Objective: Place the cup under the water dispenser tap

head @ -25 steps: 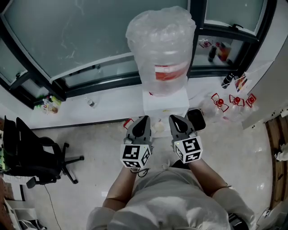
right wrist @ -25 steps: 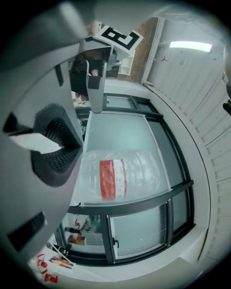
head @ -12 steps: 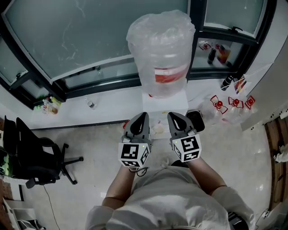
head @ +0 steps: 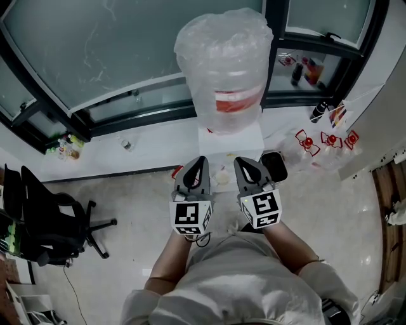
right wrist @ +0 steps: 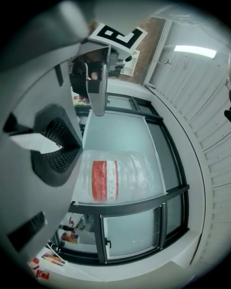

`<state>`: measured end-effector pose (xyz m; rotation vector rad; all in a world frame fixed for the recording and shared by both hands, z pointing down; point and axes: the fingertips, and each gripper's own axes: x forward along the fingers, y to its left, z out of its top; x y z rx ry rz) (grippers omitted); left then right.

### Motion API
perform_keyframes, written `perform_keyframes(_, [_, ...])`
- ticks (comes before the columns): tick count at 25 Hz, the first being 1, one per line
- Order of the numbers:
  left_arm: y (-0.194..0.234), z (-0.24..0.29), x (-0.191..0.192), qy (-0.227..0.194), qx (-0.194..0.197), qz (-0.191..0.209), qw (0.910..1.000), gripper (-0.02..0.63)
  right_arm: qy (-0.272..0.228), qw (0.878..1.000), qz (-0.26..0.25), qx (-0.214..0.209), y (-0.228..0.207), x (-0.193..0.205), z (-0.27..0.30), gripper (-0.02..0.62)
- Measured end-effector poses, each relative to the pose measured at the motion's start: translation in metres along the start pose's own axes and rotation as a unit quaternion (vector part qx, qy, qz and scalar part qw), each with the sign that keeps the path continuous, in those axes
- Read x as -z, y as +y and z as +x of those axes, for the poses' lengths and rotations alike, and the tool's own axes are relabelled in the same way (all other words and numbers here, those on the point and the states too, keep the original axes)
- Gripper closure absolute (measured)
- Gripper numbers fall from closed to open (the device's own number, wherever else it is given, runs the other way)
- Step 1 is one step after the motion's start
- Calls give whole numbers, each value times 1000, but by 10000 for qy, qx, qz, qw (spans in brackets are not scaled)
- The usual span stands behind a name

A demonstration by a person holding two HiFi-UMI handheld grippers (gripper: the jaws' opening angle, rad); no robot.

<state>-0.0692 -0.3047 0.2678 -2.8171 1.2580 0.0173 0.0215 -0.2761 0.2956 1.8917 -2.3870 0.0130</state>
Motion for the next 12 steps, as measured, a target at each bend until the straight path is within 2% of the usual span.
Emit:
perform_keyframes(2, [1,0,3,35,-72,53,10000,586,10,10000,-19,18,0,1,0,568])
perform_keyframes(5, [5,-1,7,89,-141,-71,9998,586,24,10000,-54,13,2,1,0,568])
perform_keyframes(12, [13,-5,7,5,-274,-76,9996,586,150,9999,-65,-54,9,9,-2,568])
